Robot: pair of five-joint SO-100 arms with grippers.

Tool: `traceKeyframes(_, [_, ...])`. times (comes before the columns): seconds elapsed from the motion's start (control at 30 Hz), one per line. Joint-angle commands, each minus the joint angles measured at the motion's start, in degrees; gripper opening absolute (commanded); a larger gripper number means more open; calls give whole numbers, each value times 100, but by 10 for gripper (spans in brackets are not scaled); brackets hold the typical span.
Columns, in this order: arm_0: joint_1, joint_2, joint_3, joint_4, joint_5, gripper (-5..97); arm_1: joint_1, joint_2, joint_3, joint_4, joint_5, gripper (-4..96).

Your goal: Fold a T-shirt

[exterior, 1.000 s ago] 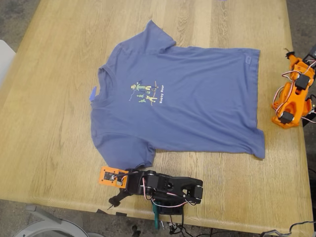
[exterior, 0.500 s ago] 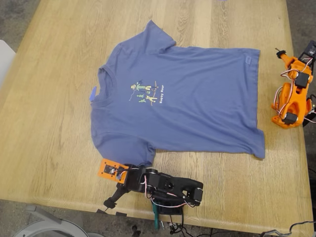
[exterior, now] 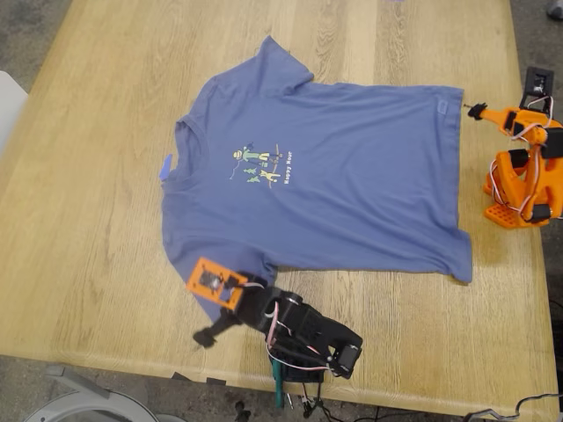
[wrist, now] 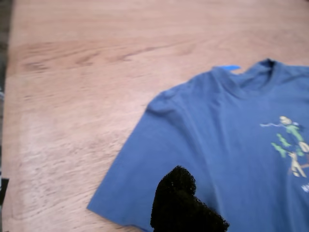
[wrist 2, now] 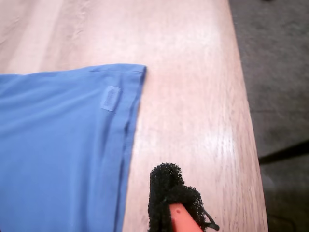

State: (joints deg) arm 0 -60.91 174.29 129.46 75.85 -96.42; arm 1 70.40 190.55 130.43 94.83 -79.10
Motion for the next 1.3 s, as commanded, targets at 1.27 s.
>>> traceKeyframes(1.27, [2364,-8244,-3788,-5590,123,583,-6680,-8613,-4983,-3041,105,413])
